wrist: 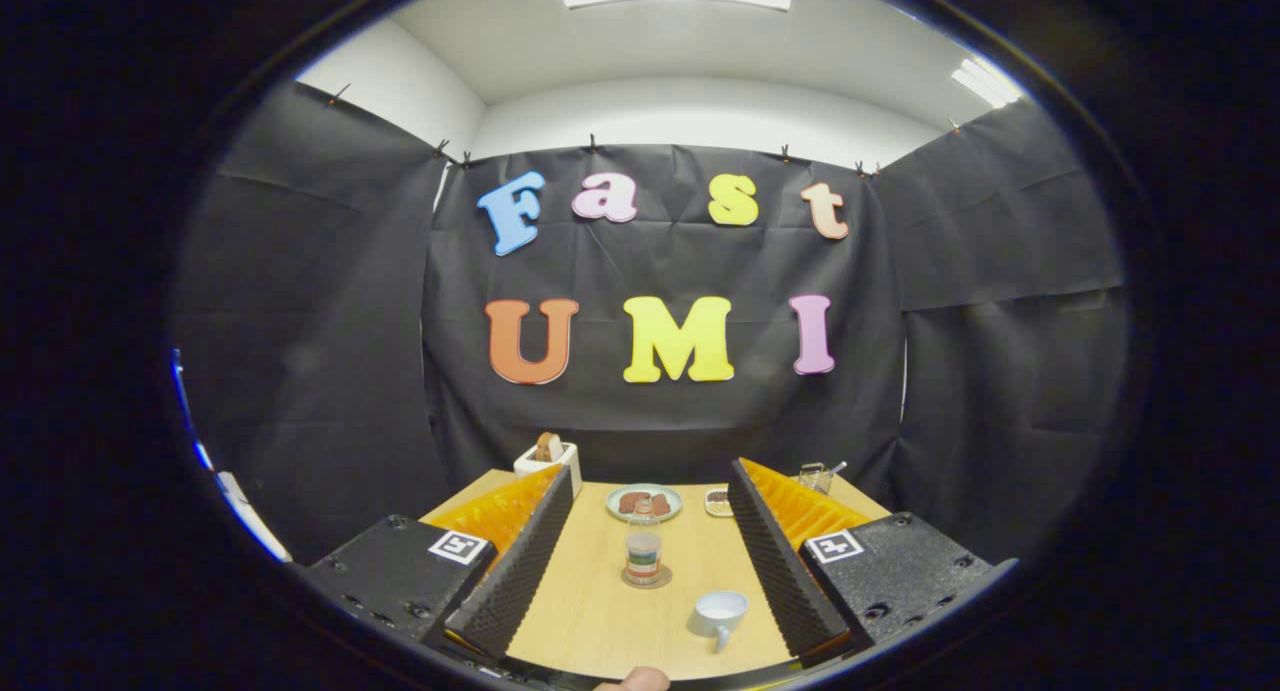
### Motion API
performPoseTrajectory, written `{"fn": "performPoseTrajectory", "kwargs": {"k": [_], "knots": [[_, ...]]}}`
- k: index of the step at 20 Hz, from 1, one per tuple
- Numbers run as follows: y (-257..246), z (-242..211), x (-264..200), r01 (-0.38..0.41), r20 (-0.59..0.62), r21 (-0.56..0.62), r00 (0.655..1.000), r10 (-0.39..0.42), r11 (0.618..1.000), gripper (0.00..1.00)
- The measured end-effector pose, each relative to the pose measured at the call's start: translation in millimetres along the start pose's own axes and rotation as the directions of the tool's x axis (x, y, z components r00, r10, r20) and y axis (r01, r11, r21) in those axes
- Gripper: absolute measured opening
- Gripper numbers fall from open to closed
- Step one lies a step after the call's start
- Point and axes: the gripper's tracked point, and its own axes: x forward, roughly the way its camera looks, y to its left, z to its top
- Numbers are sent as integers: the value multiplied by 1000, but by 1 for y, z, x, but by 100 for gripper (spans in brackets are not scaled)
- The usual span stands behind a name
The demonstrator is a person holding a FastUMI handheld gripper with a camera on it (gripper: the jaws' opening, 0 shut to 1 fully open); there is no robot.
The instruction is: Take the bottle from table, then pour the juice into the cup, finally place the bottle on the coaster
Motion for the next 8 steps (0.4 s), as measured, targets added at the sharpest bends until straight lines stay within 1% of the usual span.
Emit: {"fn": "performPoseTrajectory", "kwargs": {"k": [3,8], "knots": [[8,-2,-4,-5,5,10,1000,5,1000,100],[7,-3,-7,13,15,2,1000,-13,1000,100]]}}
